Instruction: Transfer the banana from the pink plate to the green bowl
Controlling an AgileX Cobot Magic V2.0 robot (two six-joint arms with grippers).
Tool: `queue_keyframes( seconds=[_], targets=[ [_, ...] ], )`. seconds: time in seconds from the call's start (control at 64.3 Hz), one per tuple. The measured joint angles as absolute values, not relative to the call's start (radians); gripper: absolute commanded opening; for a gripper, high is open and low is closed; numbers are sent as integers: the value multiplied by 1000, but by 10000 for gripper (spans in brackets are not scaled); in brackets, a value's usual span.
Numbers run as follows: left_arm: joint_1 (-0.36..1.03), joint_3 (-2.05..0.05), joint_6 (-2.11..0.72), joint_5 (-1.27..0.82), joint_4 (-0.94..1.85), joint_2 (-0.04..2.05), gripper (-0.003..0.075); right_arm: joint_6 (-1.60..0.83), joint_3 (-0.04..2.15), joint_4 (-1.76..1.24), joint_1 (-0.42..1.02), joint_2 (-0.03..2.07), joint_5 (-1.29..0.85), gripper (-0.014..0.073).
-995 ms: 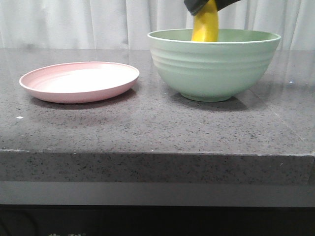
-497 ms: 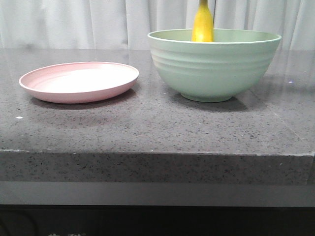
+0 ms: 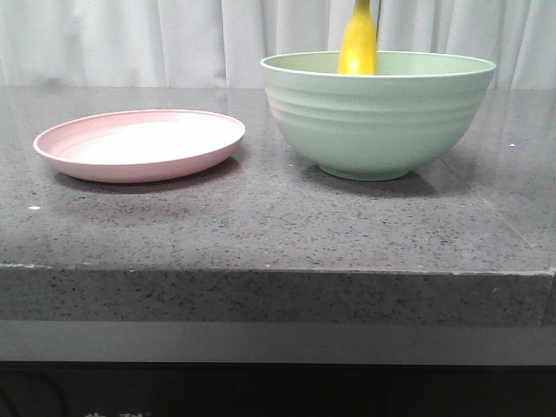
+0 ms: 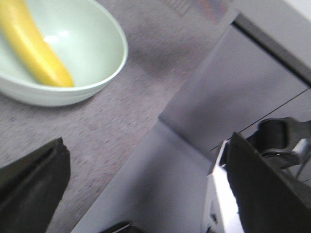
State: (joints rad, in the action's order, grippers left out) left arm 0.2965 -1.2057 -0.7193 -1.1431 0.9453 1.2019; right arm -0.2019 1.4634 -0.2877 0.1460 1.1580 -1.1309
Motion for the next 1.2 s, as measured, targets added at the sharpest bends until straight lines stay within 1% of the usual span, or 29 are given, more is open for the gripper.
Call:
queue_keyframes(
  seconds=[0.218, 0.466, 0.699, 0.948, 0.995, 1.041, 1.104, 1.15, 1.197],
  targets=[
    [297, -1279, -363, -1148, 519, 1160, 640, -152, 1283, -205, 146, 969, -1125, 496],
    [297, -1184, -134, -1102, 182, 915, 640, -66, 1121, -135, 146, 794, -1121, 496],
    [295, -1048, -24, -1085, -7, 695, 640, -59, 997, -134, 146, 628, -1105, 496],
    [295, -898, 0, -963, -33, 519, 634, -59, 906, -134, 146, 500, -1061, 493],
    [295, -878, 0, -944, -33, 504, 611, -59, 901, -134, 146, 496, -1059, 468],
    [295, -871, 5, -934, -33, 497, 557, -59, 899, -134, 146, 496, -1057, 423],
    [295, -866, 5, -925, -33, 493, 475, -59, 899, -134, 146, 496, -1053, 326],
    [295, -864, 5, -921, -29, 493, 379, -59, 899, -134, 146, 496, -1051, 231],
    [295, -864, 5, -918, -28, 493, 305, -59, 899, -134, 146, 496, -1050, 151]
  ],
)
